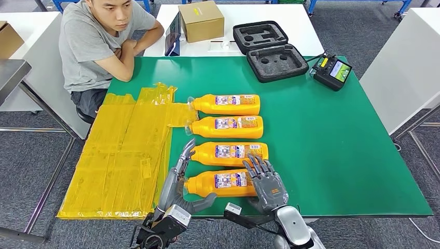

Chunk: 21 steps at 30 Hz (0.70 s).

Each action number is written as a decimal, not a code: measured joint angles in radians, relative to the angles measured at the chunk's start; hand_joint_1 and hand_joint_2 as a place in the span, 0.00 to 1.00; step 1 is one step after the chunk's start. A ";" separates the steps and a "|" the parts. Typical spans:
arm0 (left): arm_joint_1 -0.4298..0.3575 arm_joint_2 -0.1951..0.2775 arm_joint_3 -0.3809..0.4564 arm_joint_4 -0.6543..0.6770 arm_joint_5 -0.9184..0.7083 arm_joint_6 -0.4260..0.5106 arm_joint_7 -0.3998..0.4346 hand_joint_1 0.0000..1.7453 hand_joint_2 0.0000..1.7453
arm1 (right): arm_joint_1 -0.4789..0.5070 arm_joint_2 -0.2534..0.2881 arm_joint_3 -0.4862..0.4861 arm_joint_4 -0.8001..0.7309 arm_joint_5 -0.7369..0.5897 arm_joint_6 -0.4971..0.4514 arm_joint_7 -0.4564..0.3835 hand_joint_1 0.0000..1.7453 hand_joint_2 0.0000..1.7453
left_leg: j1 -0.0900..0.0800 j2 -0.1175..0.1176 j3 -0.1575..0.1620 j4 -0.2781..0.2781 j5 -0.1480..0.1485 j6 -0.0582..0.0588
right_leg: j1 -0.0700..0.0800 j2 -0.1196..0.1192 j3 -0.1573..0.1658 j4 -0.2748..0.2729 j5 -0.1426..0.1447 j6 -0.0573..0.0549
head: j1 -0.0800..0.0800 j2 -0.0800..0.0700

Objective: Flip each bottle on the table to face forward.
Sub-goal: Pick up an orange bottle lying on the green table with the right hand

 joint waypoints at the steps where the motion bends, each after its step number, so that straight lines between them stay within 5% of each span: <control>1: 0.000 0.000 0.000 0.000 0.000 0.000 0.000 0.00 1.00 | -0.001 0.001 0.000 0.004 0.001 0.003 0.000 0.81 1.00 | 0.000 0.000 0.000 0.000 0.000 0.000 | 0.000 0.000 0.000 0.000 0.000 0.000 | 0.000 0.000; 5: 0.000 0.000 0.000 0.000 0.003 -0.001 0.000 0.00 1.00 | -0.002 0.004 0.000 0.017 0.001 0.010 -0.001 0.51 1.00 | 0.000 0.000 0.000 0.000 0.000 0.000 | 0.000 0.000 0.000 0.000 0.000 0.000 | 0.000 0.000; 7: 0.000 0.000 0.000 0.000 0.004 -0.002 0.000 0.00 1.00 | -0.002 0.006 0.000 0.019 0.000 0.010 -0.002 0.62 1.00 | 0.000 0.000 0.000 0.000 0.000 0.000 | 0.000 0.000 0.000 0.000 0.000 0.000 | 0.000 0.000; 9: 0.000 0.000 0.000 0.000 0.004 -0.002 0.000 0.00 1.00 | -0.002 0.008 0.000 0.019 -0.001 0.011 -0.002 0.91 1.00 | 0.000 0.000 0.000 0.000 0.000 0.000 | 0.000 0.000 0.000 0.000 0.000 0.000 | 0.000 0.000; 11: 0.000 0.000 -0.001 0.000 0.004 -0.003 0.000 0.00 1.00 | -0.001 0.009 0.000 0.018 -0.003 0.014 -0.003 0.99 1.00 | 0.000 0.000 0.000 0.000 0.000 0.000 | 0.000 0.000 0.000 0.000 0.000 0.000 | 0.000 0.000; 21: -0.001 0.000 -0.004 -0.001 0.004 -0.004 0.000 0.00 1.00 | 0.008 0.014 -0.001 -0.006 -0.050 0.052 -0.023 1.00 1.00 | 0.000 0.000 0.000 0.000 0.000 0.000 | 0.000 0.000 0.000 0.000 0.000 0.000 | 0.000 0.000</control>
